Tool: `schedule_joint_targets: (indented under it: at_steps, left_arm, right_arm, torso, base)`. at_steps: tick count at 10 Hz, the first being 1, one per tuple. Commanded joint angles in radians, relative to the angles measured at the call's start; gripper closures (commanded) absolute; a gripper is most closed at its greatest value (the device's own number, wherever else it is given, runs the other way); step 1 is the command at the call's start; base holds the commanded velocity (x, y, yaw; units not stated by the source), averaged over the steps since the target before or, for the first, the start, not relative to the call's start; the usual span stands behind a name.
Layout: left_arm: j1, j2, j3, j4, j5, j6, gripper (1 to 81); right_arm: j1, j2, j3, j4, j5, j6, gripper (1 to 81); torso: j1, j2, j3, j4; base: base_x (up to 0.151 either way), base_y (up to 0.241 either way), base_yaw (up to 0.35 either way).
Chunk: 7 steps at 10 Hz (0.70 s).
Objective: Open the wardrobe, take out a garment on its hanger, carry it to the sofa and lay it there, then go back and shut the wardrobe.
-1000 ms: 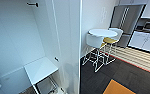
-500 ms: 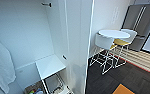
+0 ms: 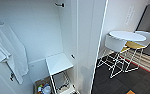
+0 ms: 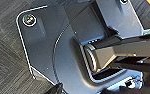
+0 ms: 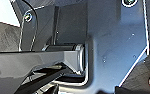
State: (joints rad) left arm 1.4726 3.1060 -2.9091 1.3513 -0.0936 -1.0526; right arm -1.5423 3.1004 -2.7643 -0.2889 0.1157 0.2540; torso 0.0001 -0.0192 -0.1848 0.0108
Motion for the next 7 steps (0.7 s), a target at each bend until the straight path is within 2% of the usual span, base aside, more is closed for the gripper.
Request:
schedule_joint_targets:
  at_steps: [1,7]
  left_arm:
    - [-0.031,0.002,-0.005,0.009,0.046,0.002,1.0]
    - [-0.031,0.005,-0.005,0.014,0.046,0.002,1.0]
  right_arm:
    - [0.037,0.013,0.006,-0.004,-0.050,-0.004,1.0]
    - [0.029,0.016,0.014,-0.010,-0.051,-0.004,1.0]
  torso:
    - [0.000,0.000,0.000,0.000]
    - [0.000,0.000,0.000,0.000]
  base:
    - [0.000,0.000,0.271]
    - [0.000,0.000,0.273]
